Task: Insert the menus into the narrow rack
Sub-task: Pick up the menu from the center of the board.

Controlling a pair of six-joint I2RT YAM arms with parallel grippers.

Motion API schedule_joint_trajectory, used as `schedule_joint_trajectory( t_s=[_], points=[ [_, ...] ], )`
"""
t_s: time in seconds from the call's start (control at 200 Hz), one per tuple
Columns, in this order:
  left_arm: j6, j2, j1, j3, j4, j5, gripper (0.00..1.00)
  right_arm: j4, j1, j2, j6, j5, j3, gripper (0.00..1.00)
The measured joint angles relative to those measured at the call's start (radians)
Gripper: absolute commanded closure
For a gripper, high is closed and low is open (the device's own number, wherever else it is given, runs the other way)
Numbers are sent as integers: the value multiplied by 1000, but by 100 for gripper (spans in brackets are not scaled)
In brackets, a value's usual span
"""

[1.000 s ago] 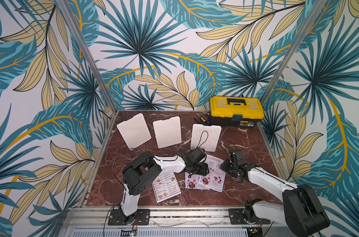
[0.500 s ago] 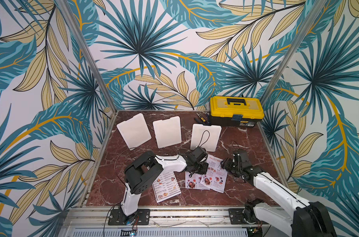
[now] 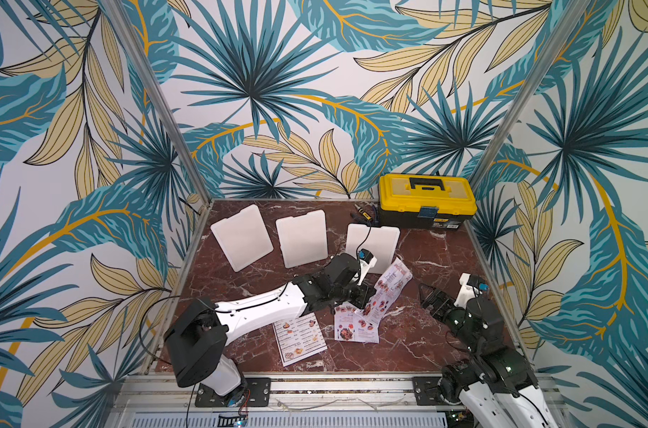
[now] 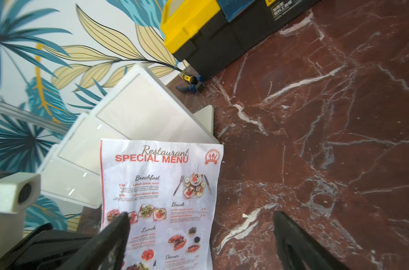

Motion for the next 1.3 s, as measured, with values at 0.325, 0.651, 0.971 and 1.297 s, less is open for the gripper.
schedule_joint_trajectory(
  t_s=[0.325,0.651,0.971,1.297],
  points=[
    [153,-171,0,-41,28,-132,100,162,0,-180,-42,-314,-143,0],
    [153,-317,100,-83,98,-123,100,521,0,75,-37,-567,-193,1],
    [132,-220,150,-82,116,0,100,837,0,328,-35,-665,-200,1],
    [117,-285,151,-82,124,67,100,869,1,356,-84,-624,-177,0]
  ],
)
